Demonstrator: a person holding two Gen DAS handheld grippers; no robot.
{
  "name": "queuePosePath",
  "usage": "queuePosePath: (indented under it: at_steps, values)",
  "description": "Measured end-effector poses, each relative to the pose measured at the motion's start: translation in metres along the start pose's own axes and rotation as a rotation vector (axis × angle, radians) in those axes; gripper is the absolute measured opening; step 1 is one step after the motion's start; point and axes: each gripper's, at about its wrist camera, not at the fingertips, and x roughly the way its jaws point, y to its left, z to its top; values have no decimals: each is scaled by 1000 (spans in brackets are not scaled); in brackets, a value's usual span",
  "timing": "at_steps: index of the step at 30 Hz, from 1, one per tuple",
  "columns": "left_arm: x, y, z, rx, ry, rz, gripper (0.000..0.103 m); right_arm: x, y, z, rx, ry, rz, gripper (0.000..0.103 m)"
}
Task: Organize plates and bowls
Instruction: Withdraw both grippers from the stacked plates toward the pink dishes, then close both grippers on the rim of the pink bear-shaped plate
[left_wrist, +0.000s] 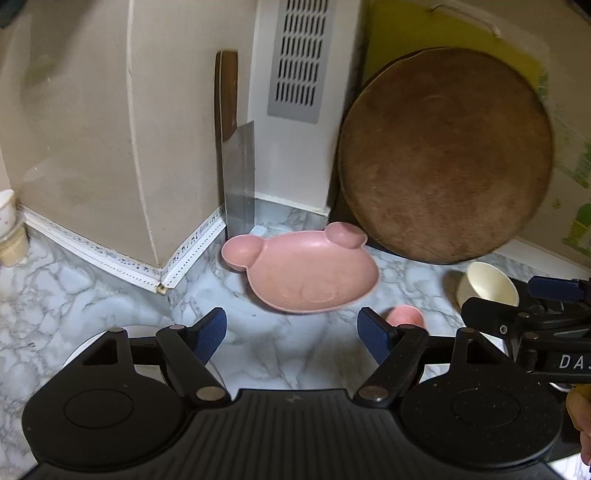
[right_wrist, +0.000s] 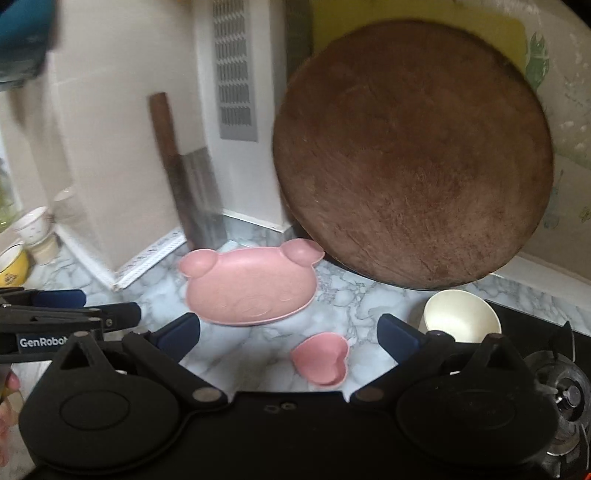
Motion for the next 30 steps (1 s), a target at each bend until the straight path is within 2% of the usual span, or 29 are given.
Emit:
queuePosePath:
  at_steps: [9, 14, 18, 24, 26, 29, 30]
  values:
    - [86, 26, 32, -62, 101, 26, 78, 92, -4, 26, 40, 131, -36, 96]
    - [128, 36, 40, -97, 155, 23, 78, 138, -7, 36, 61, 190, -68, 83]
    - [154, 41, 44, -111, 192, 22, 78, 167, -12, 42, 90, 233, -77, 79]
    - [185, 49, 43, -145, 262, 5, 77, 200, -22, 44, 138, 292, -72, 62]
    - [190, 49, 41, -136, 270, 4, 77, 208, -25, 43, 149, 306, -72, 52]
    - [197, 51, 39, -134, 289, -8, 60, 217, -29, 42, 159, 321, -72, 41]
    - [198, 51, 38, -137, 297, -9, 58, 219, -30, 42, 166, 324, -70, 39]
